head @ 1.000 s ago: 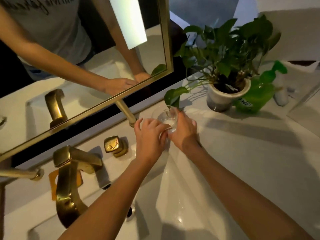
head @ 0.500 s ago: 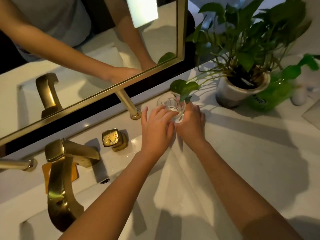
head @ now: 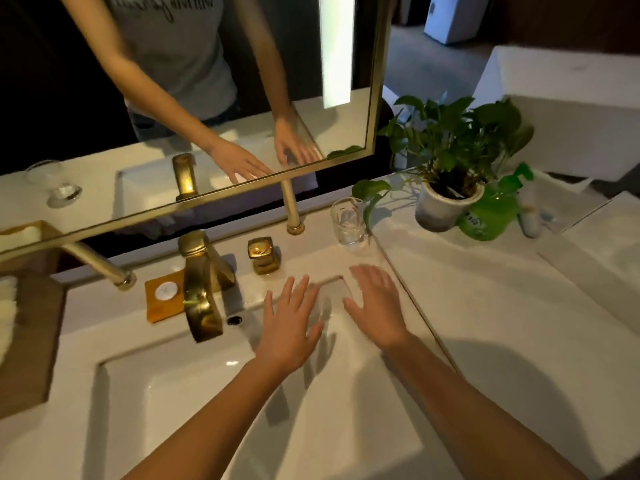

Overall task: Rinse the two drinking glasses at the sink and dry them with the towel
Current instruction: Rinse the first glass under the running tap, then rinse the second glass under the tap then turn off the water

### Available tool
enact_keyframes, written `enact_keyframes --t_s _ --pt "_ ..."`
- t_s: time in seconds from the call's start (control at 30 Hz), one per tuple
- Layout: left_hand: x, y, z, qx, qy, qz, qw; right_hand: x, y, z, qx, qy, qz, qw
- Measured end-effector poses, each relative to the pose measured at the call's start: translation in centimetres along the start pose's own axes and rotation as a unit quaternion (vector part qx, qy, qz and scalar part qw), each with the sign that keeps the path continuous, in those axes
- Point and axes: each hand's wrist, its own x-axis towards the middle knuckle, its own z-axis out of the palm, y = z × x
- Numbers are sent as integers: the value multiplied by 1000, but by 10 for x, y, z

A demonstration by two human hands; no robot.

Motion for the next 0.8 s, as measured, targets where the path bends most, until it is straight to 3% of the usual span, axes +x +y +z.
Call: enact_keyframes --t_s 0.1,0.3,0.47,0.8 --pt "-47 -5 17 18 -30 -31 999 -40 -15 14 -55 -91 -52 993" --pt "-111 -30 26 38 -30 -92 995 -90 -54 37 -150 -195 -107 963" --pt "-163 -74 27 46 -71 -149 985 -110 -84 67 -184 -215 -163 945" --pt "-262 -133 4 32 28 -242 969 -153 -168 125 -211 -252 -278 903"
